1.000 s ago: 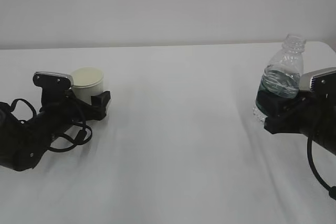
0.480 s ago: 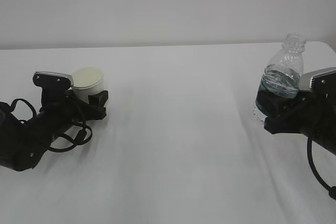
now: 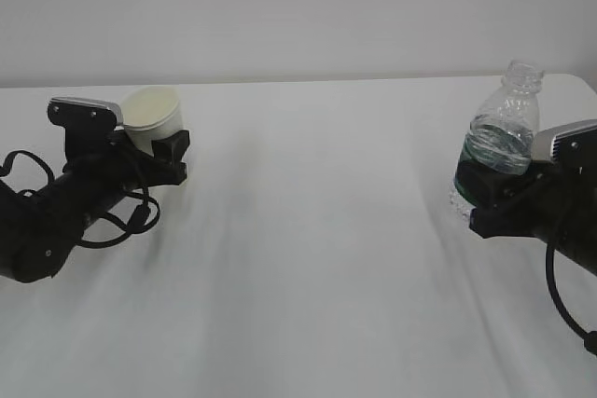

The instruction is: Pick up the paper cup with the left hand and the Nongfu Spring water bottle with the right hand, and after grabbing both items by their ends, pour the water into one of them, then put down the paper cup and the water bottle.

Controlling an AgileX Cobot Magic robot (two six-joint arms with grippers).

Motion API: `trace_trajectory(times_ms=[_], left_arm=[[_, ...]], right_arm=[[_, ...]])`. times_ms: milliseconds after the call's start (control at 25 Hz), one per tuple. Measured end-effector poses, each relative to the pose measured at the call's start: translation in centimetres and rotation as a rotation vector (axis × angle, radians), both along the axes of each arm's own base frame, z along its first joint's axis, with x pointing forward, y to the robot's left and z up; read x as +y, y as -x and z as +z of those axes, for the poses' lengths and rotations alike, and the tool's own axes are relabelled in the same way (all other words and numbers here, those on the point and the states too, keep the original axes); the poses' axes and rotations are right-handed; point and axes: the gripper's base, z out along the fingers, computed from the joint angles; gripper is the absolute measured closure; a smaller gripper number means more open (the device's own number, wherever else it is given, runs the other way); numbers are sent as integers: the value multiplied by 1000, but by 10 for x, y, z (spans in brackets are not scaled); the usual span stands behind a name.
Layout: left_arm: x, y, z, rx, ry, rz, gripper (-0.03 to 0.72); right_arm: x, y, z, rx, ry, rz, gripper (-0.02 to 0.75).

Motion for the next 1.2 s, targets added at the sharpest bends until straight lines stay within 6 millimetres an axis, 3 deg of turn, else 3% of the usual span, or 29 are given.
trace_trajectory(times_ms=[320, 680, 1200], left_arm=[[-12, 2, 19, -60, -30, -137, 202], [-37, 21, 15, -56, -92, -492, 209], [-51, 40, 10, 56, -27, -740, 235]], right_arm=[[0, 0, 0, 0, 0, -2, 363], [-1, 0, 0, 0, -3, -14, 363], [-2, -1, 0, 0, -5, -22, 363]])
